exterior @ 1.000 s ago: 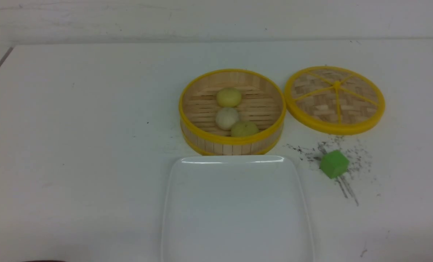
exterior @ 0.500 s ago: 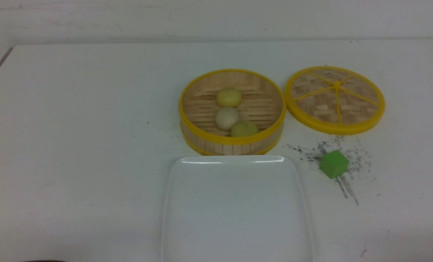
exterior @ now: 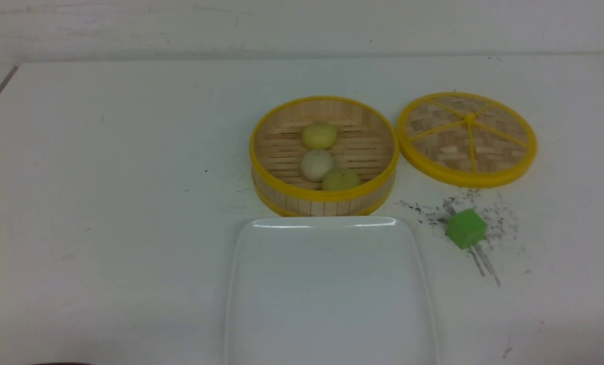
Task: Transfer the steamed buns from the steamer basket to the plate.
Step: Use the right arm to grab the steamed stuffed bun that is closest to it
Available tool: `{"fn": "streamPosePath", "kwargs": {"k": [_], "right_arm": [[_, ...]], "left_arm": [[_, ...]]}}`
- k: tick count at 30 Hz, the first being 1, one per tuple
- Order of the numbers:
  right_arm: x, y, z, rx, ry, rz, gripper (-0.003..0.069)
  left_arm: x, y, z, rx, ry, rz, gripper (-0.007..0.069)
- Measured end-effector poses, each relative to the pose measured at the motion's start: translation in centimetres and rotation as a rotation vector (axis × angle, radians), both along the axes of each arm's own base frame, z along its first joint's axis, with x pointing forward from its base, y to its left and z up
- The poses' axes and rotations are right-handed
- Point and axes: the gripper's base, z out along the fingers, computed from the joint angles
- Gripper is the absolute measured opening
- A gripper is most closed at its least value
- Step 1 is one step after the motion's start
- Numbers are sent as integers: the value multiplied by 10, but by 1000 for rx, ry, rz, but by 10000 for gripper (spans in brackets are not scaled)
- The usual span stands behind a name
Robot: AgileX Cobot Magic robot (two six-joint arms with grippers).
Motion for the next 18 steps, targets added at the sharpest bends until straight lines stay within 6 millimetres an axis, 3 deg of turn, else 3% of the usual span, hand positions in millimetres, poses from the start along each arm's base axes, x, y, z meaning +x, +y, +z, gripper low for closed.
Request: {"fn": "streamPosePath", "kwargs": {"k": [5, 6, 12, 18], "right_arm": [[-3, 1, 35, 55, -142, 2, 241], [-7, 2, 58, 55, -211, 5, 241], [-31, 3, 117, 28, -323, 14, 241], [-43, 4, 145, 14, -453, 20, 241]], "left_arm": [[0, 0, 0, 0, 0, 0, 242], [0, 0, 0, 0, 0, 0, 242], [0, 0, 0, 1, 0, 0, 242], [0, 0, 0, 1, 0, 0, 242]]}}
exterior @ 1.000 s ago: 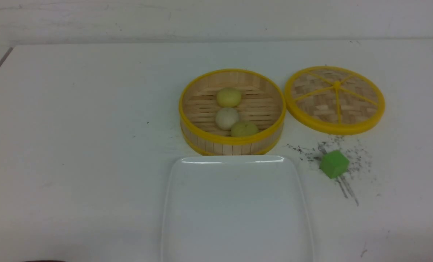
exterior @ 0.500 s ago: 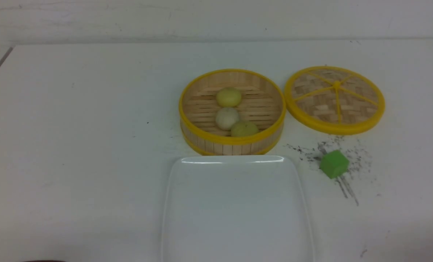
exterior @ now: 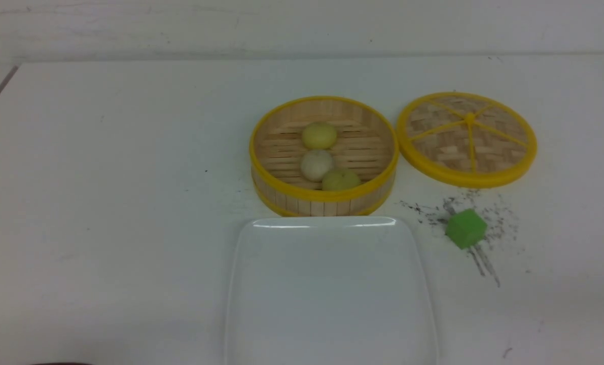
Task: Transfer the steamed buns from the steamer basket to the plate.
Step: Use the right arm to grab the steamed stuffed bun that is closest to it
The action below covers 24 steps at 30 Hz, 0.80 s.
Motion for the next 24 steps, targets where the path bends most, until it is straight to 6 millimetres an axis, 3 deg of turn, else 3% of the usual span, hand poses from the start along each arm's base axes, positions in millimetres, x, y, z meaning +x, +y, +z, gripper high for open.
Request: {"fn": "streamPosePath", "kwargs": {"k": [5, 18, 24], "right_arm": [[-1, 2, 7, 69, -76, 38, 241], [-1, 7, 6, 217, -60, 127, 241], [-1, 7, 5, 217, -55, 128, 241]], "left_arm": [[0, 0, 0, 0, 0, 0, 242], [0, 1, 0, 19, 2, 1, 242], [-1, 8, 2, 264, 46, 16, 242]]}}
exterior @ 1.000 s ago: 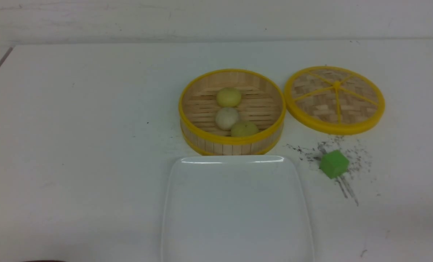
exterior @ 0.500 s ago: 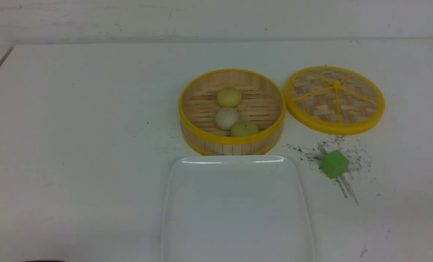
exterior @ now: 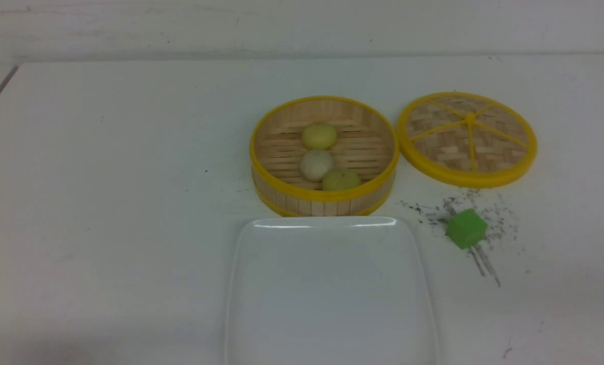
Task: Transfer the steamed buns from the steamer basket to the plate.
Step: Use the right arm to grab the steamed stuffed bun that is closest to it
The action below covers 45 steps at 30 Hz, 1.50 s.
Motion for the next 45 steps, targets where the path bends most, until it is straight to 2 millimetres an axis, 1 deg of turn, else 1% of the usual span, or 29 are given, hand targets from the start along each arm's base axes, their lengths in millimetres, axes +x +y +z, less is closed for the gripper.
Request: {"fn": "streamPosePath", "kwargs": {"k": [1, 3, 7, 9, 10, 12, 16, 18, 20, 21, 22, 23, 26, 27, 30, 31, 34, 35, 36, 37, 38, 39, 41, 45], "right_arm": [[0, 0, 0, 0, 4, 1, 241], [0, 0, -1, -1, 13, 3, 241], [0, 1, -2, 0, 23, 8, 241], [1, 2, -4, 2, 49, 18, 241], [1, 2, -5, 2, 52, 19, 241], [1, 3, -8, -4, 88, 29, 241], [2, 4, -12, -55, 132, 36, 241], [2, 4, -12, -72, 132, 35, 241], [2, 5, -12, -123, 126, 38, 241], [2, 5, -12, -133, 126, 38, 241], [2, 6, -12, -156, 123, 43, 241], [0, 8, -11, -192, 119, 58, 241], [-1, 11, -6, -248, 129, 88, 241], [0, 14, 3, -283, 142, 114, 241], [14, 19, 37, -341, 206, 183, 241], [19, 19, 39, -345, 229, 192, 241], [55, 22, 78, -373, 354, 269, 241], [61, 22, 78, -375, 380, 280, 241], [82, 22, 89, -392, 442, 313, 241], [95, 22, 93, -401, 476, 330, 241], [94, 22, 95, -403, 469, 329, 241], [115, 22, 99, -418, 513, 351, 241], [136, 22, 102, -445, 544, 374, 241], [168, 22, 98, -515, 611, 434, 242]], "left_arm": [[0, 1, 1, 47, 6, 3, 242], [0, 2, 2, 69, -1, -1, 242], [3, -2, 8, 26, -86, -32, 242], [5, -7, 15, -107, -201, -65, 242], [5, -8, 15, -115, -209, -67, 242], [6, -11, 21, -253, -302, -89, 242], [7, -17, 30, -430, -430, -142, 242], [7, -19, 34, -494, -474, -167, 242], [6, -23, 39, -610, -545, -213, 242], [6, -23, 39, -610, -545, -213, 242], [6, -24, 41, -656, -566, -229, 242], [6, -25, 44, -741, -598, -251, 242], [5, -26, 45, -789, -613, -265, 242], [5, -27, 46, -808, -618, -274, 242], [5, -29, 46, -798, -611, -296, 246], [5, -29, 46, -795, -610, -297, 246], [5, -32, 46, -808, -594, -326, 269], [5, -32, 46, -811, -593, -329, 269], [5, -35, 47, -837, -587, -359, 279], [6, -38, 47, -847, -569, -386, 284], [6, -39, 46, -837, -560, -394, 285], [8, -43, 46, -855, -519, -434, 287], [13, -49, 51, -839, -421, -483, 288], [24, -58, 80, -832, -300, -564, 288]]}}
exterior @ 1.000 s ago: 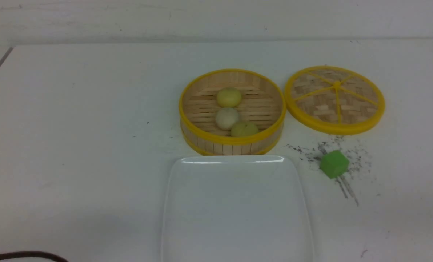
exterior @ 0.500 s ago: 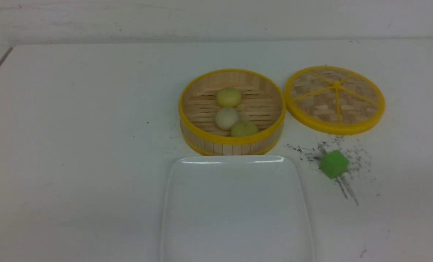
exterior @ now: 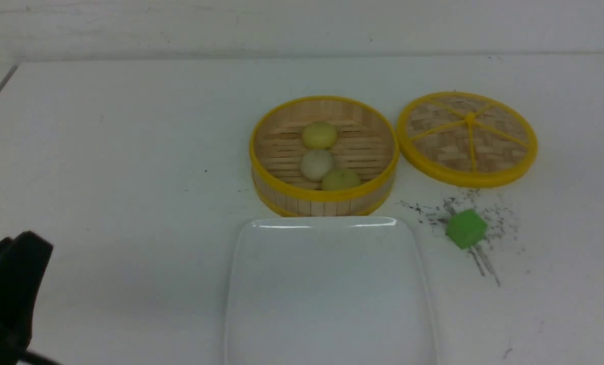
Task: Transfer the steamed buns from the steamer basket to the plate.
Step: Use the right arm to grab the steamed stuffed bun that is closest to it
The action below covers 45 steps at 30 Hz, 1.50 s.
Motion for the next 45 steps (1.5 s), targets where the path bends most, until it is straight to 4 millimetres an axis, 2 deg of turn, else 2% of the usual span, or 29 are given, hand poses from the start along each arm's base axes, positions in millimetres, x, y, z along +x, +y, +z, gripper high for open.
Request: {"fn": "streamPosePath", "kwargs": {"k": [2, 5, 6, 7, 11, 13, 14, 15, 18, 19, 20, 24, 25, 26, 27, 31, 34, 38, 40, 45], "right_arm": [[19, 1, -9, -48, 67, 71, 251], [35, 3, -15, -54, 116, 118, 272], [49, 5, -17, -37, 138, 143, 295], [53, 5, -19, -31, 144, 147, 301], [88, 9, -21, 23, 148, 203, 338], [101, 11, -23, 42, 151, 235, 340], [114, 17, -25, 71, 158, 285, 340], [116, 17, -26, 69, 160, 290, 339], [139, 39, -33, 60, 196, 393, 337], [142, 41, -36, 56, 204, 397, 337], [155, 54, -41, 30, 218, 435, 337], [185, 84, -57, -41, 240, 503, 337], [195, 91, -65, -58, 260, 505, 337], [197, 92, -69, -59, 270, 505, 337], [210, 98, -80, -73, 301, 496, 337], [238, 103, -113, -85, 373, 477, 337], [248, 106, -124, -87, 385, 478, 337], [267, 122, -153, -109, 418, 501, 337], [269, 127, -159, -114, 423, 512, 337], [274, 155, -189, -178, 456, 564, 337]], "left_arm": [[8, -2, 21, 19, 28, -35, 288], [16, -2, 34, 50, 48, -44, 288], [22, -1, 45, 90, 49, -47, 288], [22, -1, 47, 89, 45, -46, 288], [31, 0, 61, 151, 46, -44, 288], [33, 0, 61, 150, 53, -45, 288], [35, 0, 61, 153, 62, -44, 287], [35, 0, 60, 153, 66, -45, 287], [40, 1, 58, 152, 92, -52, 287], [40, 0, 57, 152, 94, -55, 287], [44, 0, 55, 149, 115, -69, 287], [53, -3, 47, 139, 178, -124, 287], [55, -4, 45, 138, 193, -144, 287], [55, -4, 45, 138, 193, -148, 287], [57, -6, 43, 136, 212, -175, 287], [57, -7, 42, 153, 213, -195, 287], [57, -7, 42, 174, 203, -199, 287], [57, -8, 42, 191, 194, -202, 287], [57, -8, 42, 194, 193, -202, 287], [58, -7, 41, 202, 192, -193, 287]]}}
